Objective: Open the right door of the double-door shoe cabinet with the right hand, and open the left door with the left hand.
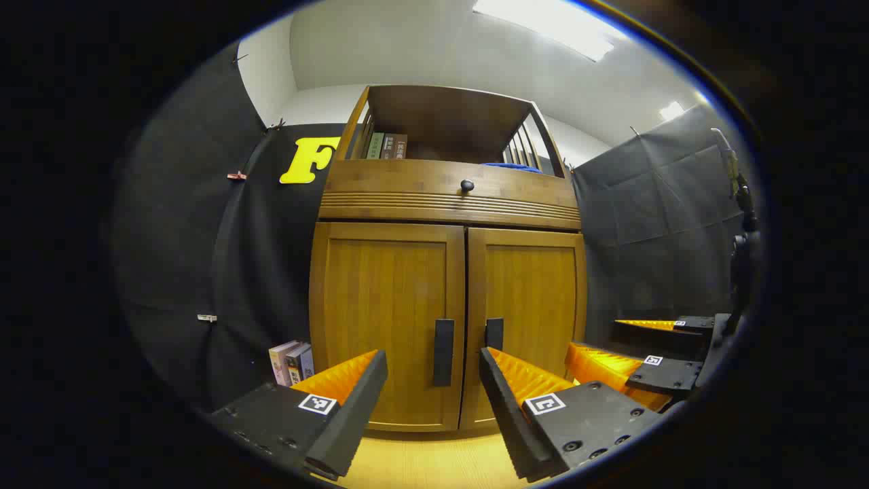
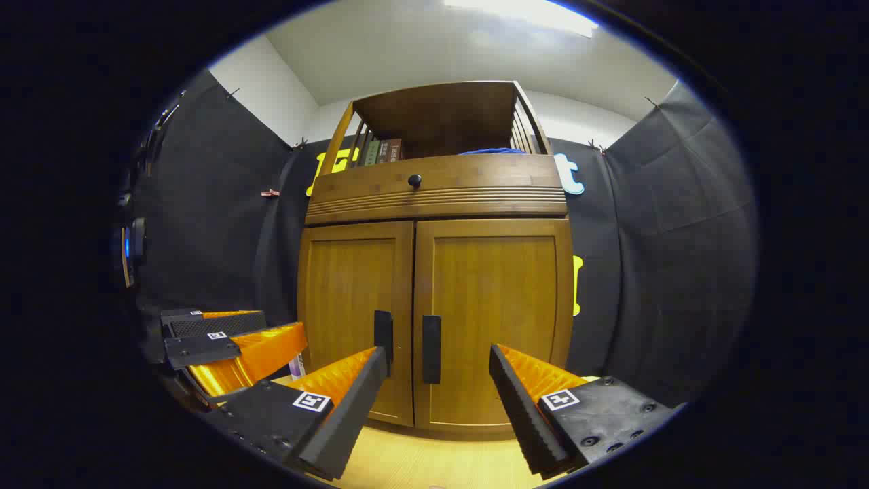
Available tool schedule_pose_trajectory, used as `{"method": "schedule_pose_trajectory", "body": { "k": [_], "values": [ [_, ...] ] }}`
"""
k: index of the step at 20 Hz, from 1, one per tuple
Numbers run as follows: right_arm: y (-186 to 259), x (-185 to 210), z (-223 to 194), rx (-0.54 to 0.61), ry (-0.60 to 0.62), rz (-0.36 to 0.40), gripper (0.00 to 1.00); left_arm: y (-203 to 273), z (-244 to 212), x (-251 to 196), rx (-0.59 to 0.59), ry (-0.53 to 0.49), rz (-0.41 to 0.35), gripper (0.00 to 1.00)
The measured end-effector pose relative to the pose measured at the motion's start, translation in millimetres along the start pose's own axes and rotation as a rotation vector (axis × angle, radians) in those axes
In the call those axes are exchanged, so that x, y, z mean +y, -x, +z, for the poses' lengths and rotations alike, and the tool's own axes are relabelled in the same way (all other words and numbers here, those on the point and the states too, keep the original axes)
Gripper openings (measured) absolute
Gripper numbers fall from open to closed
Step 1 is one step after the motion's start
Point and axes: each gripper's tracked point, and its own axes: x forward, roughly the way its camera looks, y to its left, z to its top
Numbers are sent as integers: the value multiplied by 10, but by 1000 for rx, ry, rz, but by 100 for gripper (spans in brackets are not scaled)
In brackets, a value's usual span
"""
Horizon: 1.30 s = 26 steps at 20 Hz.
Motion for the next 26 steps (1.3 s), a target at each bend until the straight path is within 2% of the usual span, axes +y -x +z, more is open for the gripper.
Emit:
{"method": "schedule_pose_trajectory", "body": {
  "k": [1,9,10,11,19,21,22,23,26],
  "values": [
    [-1,3,26,-6,6,-3,96,3,3,0,-3,4,-1,86],
    [11,55,81,-27,9,4,97,12,0,14,-7,8,-12,86],
    [12,58,88,-30,14,4,97,15,19,3,-12,15,-20,82],
    [20,44,79,-30,19,-1,97,25,17,8,-15,18,-25,86],
    [-36,52,88,-39,27,-2,96,44,52,26,-30,12,-25,86],
    [-102,49,75,-48,37,-8,96,54,35,19,-20,30,-29,86],
    [-148,52,49,-44,40,-6,98,57,23,15,-12,42,-31,89],
    [-209,52,18,-35,42,-10,96,69,12,10,-5,55,-31,86],
    [-436,84,-73,-17,41,-2,96,77,33,22,-3,76,-22,86]
  ]
}}
